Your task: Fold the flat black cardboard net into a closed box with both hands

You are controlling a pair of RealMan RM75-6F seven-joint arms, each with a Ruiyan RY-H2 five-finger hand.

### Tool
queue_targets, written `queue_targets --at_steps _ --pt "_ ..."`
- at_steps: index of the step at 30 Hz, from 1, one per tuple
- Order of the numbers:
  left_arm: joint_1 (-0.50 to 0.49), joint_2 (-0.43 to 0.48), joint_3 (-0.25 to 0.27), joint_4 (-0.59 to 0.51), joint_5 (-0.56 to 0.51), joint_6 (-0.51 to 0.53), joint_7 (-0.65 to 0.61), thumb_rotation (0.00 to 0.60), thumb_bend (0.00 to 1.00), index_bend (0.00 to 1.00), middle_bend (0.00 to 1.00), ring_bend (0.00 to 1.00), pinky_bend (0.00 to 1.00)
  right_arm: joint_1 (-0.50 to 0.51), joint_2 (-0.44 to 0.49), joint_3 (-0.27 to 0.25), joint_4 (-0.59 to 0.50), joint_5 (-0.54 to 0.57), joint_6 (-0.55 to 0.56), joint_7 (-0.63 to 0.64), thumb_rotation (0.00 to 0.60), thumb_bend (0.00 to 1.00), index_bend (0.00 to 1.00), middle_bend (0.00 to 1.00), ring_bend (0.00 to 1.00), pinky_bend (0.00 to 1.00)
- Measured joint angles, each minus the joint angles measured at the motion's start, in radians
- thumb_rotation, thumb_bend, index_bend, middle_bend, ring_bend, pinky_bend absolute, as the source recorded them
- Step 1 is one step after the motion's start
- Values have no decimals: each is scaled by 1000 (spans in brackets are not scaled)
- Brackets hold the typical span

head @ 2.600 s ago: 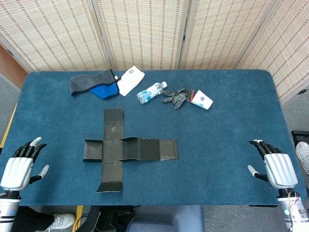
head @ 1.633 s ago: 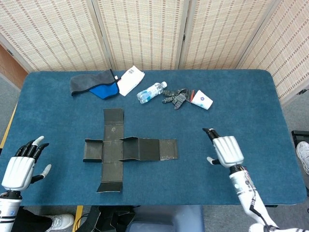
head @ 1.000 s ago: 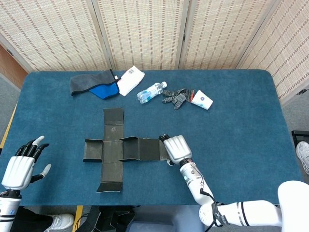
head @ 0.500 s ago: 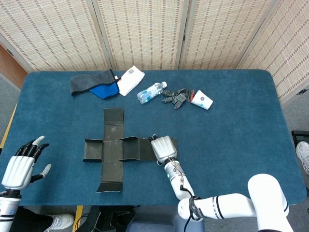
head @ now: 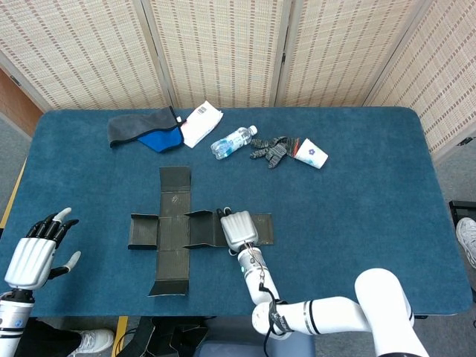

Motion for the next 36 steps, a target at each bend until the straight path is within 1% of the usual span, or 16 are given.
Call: queue_targets --at_steps 9,20,27,36 --pt "4 4 5 19 -6 -3 -23 600 282 207 112 132 214 31 -24 0 58 28 -2 -23 600 0 89 173 858 867" --pt "6 -3 8 47 -8 -3 -50 600 283 207 112 132 214 67 -57 15 126 61 -12 -51 600 0 68 163 858 867" --pt "12 0 12 56 -7 1 -65 600 283 207 112 132 214 83 -78 20 142 77 -17 -67 600 0 67 163 858 867" --pt "13 -5 15 75 -5 2 -82 600 283 207 112 132 214 87 -83 19 161 82 -11 -80 600 0 67 163 858 867"
